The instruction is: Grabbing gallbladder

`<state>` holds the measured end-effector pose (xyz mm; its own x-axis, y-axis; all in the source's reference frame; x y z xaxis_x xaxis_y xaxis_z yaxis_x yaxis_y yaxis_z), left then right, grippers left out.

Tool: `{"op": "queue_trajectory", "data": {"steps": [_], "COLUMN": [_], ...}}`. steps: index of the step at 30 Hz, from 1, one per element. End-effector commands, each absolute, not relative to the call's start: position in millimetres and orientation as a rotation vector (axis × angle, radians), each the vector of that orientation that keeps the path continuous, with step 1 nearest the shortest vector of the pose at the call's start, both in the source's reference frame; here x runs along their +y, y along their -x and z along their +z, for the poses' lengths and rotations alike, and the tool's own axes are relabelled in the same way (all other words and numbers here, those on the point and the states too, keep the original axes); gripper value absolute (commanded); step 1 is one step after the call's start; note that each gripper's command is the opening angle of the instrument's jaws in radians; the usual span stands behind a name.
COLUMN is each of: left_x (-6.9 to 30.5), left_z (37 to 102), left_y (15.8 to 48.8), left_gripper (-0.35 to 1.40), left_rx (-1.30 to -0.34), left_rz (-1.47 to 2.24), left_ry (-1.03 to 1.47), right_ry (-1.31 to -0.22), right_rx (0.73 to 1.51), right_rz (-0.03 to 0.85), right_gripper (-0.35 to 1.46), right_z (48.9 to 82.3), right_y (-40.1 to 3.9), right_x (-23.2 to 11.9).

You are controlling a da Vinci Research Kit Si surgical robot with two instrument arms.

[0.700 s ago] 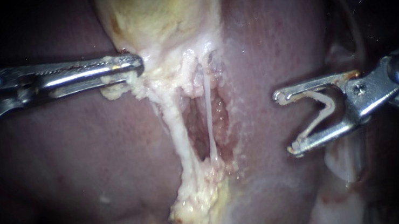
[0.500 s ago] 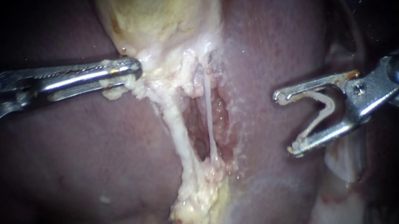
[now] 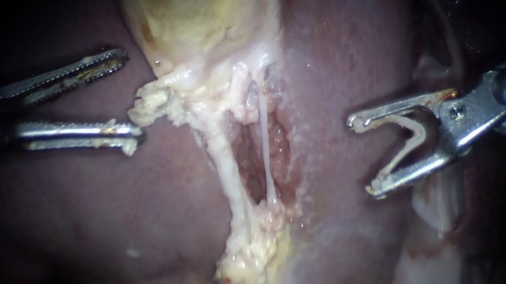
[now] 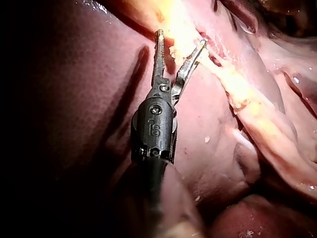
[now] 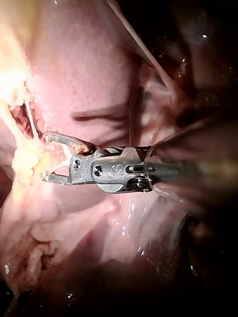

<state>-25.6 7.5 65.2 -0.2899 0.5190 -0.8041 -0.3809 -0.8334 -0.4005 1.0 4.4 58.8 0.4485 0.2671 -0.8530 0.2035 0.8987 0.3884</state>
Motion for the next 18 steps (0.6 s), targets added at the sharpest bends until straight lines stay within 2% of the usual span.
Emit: {"op": "queue_trajectory", "data": {"steps": [1, 9, 13, 18], "left_x": [7.6, 7.2, 7.2, 7.3], "left_z": [65.7, 70.0, 71.0, 71.2], "left_y": [25.7, 28.2, 28.3, 28.2], "left_gripper": [0.56, 0.47, 0.32, 0.02], "left_rx": [-0.173, -0.147, -0.157, -0.16], "left_rz": [2.146, 2.154, 2.147, 2.152], "left_ry": [1.407, 1.41, 1.413, 1.408], "right_ry": [-0.477, -0.477, -0.477, -0.477], "right_rx": [1.117, 1.117, 1.117, 1.117], "right_rz": [0.041, 0.041, 0.041, 0.041], "right_gripper": [0.49, 0.49, 0.49, 0.49], "right_z": [58.8, 58.9, 58.9, 58.9], "right_y": [-1.0, -1.0, -1.0, -1.0], "right_x": [4.4, 4.4, 4.4, 4.4]}}
